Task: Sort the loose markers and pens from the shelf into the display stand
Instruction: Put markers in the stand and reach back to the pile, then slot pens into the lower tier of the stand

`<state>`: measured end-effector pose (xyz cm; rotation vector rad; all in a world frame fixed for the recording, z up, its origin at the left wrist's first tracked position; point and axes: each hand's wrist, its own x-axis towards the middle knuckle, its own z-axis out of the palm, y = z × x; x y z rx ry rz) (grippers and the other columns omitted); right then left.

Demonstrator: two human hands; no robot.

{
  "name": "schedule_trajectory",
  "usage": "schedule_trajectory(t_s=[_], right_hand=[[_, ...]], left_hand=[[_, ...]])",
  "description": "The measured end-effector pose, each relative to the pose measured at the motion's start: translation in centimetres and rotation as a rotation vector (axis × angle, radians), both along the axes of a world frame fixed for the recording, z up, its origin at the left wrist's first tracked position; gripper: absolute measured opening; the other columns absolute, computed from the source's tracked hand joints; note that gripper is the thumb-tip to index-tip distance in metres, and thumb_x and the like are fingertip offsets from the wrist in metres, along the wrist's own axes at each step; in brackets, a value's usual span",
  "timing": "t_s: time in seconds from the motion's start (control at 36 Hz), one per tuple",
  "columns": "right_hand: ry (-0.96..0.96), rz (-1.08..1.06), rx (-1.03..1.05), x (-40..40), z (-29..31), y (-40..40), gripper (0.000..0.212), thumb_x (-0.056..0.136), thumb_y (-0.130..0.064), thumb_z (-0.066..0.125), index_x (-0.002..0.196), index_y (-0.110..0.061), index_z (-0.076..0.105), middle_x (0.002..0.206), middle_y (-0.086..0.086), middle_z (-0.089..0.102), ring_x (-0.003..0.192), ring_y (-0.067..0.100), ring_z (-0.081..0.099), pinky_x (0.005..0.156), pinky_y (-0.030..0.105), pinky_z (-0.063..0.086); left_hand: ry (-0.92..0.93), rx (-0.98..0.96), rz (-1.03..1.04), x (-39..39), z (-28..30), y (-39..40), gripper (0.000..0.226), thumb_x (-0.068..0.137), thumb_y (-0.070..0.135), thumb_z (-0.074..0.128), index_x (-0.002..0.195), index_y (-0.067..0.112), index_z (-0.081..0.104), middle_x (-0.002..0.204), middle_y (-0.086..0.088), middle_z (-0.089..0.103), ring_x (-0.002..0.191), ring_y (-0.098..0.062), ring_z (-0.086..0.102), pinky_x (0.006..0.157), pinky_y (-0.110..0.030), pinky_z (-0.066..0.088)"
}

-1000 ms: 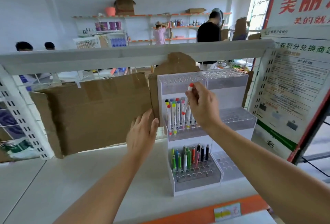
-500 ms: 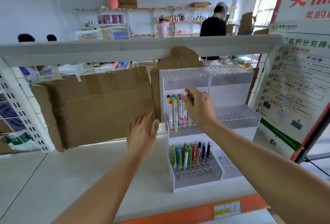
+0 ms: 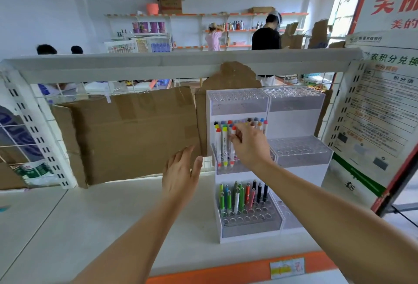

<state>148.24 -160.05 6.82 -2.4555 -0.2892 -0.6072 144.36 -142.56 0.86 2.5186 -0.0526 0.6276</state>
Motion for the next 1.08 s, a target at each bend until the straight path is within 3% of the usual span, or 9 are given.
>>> schedule_trajectory(t_s=[0.19,0.31,0.47,0.56,0.61,0.72,0.97,1.03,1.08], right_hand=[[0.046,-0.050,-0.038,-0.9,-0.2,-0.7,0.032,0.098,-0.040,0.042,0.072,-0.022,0.040,0.065,-0.008,0.047,0.057,0.010,0.046,0.048,0.022,0.029],[-0.197,-0.127,0.040,-1.7,0.0,-0.9,0.025,0.099,-0.042,0.039,0.089,-0.020,0.046,0.083,-0.005,0.051,0.070,0.013,0.046,0.060,0.022,0.031],[-0.486,0.123,-0.120,-3.8,0.3,2.1,0.039,0.094,-0.039,0.034,0.100,-0.012,0.061,0.094,0.004,0.066,0.084,0.023,0.062,0.073,0.033,0.049],[-0.430,0.257,-0.228,-5.1,-0.7,4.6,0.041,0.094,-0.040,0.036,0.110,-0.013,0.062,0.102,0.003,0.067,0.092,0.023,0.064,0.075,0.034,0.051],[-0.327,0.344,-0.287,-5.8,-1.7,6.6,0.042,0.095,-0.041,0.038,0.120,-0.013,0.059,0.115,0.002,0.065,0.105,0.024,0.061,0.085,0.037,0.049],[-0.082,0.451,-0.458,-7.0,-3.8,10.8,0.052,0.099,-0.046,0.033,0.142,-0.018,0.035,0.147,-0.001,0.040,0.131,0.022,0.039,0.104,0.036,0.029],[0.147,0.640,-0.536,-11.4,-6.2,20.7,0.057,0.098,-0.048,0.031,0.145,-0.016,0.027,0.154,0.004,0.027,0.138,0.023,0.028,0.112,0.037,0.020],[0.152,0.678,-0.559,-12.4,-6.1,23.2,0.059,0.099,-0.049,0.029,0.148,-0.016,0.023,0.156,0.004,0.023,0.140,0.022,0.024,0.114,0.037,0.018],[0.154,0.716,-0.572,-13.4,-5.9,25.9,0.060,0.100,-0.049,0.027,0.149,-0.017,0.020,0.157,0.003,0.020,0.142,0.022,0.021,0.114,0.036,0.017]], left_hand=[[0.009,0.016,0.036,-0.7,-0.1,1.1,0.085,0.079,0.064,0.003,0.139,0.019,0.043,0.137,-0.003,0.052,0.128,-0.025,0.041,0.102,-0.037,0.032],[0.009,0.035,0.078,-1.6,0.0,2.1,0.086,0.079,0.065,0.004,0.138,0.018,0.045,0.134,-0.005,0.054,0.124,-0.028,0.044,0.099,-0.038,0.033],[0.075,0.047,0.188,-4.4,-0.4,4.6,0.096,0.072,0.069,0.002,0.142,0.017,0.040,0.140,-0.005,0.049,0.130,-0.026,0.039,0.105,-0.039,0.027],[0.123,0.090,0.245,-6.5,-0.7,6.0,0.099,0.069,0.071,-0.002,0.143,0.018,0.037,0.144,-0.003,0.043,0.134,-0.023,0.034,0.107,-0.036,0.022],[0.182,0.140,0.292,-8.3,-1.1,7.2,0.099,0.070,0.072,-0.004,0.145,0.019,0.032,0.150,-0.002,0.036,0.138,-0.022,0.028,0.110,-0.036,0.018],[0.312,0.216,0.418,-11.8,-2.8,10.5,0.100,0.069,0.073,-0.011,0.151,0.025,0.020,0.157,0.001,0.021,0.144,-0.020,0.019,0.114,-0.039,0.014],[0.437,0.192,0.668,-20.5,-3.6,18.6,0.103,0.064,0.074,-0.013,0.150,0.027,0.019,0.158,0.002,0.019,0.145,-0.019,0.016,0.115,-0.038,0.015],[0.463,0.150,0.700,-22.1,-3.5,20.6,0.098,0.070,0.076,-0.008,0.150,0.027,0.018,0.158,0.001,0.017,0.145,-0.019,0.014,0.115,-0.039,0.012],[0.485,0.117,0.723,-23.7,-3.4,22.8,0.078,0.088,0.071,0.007,0.151,0.026,0.016,0.159,0.000,0.013,0.146,-0.021,0.011,0.117,-0.042,0.008]])
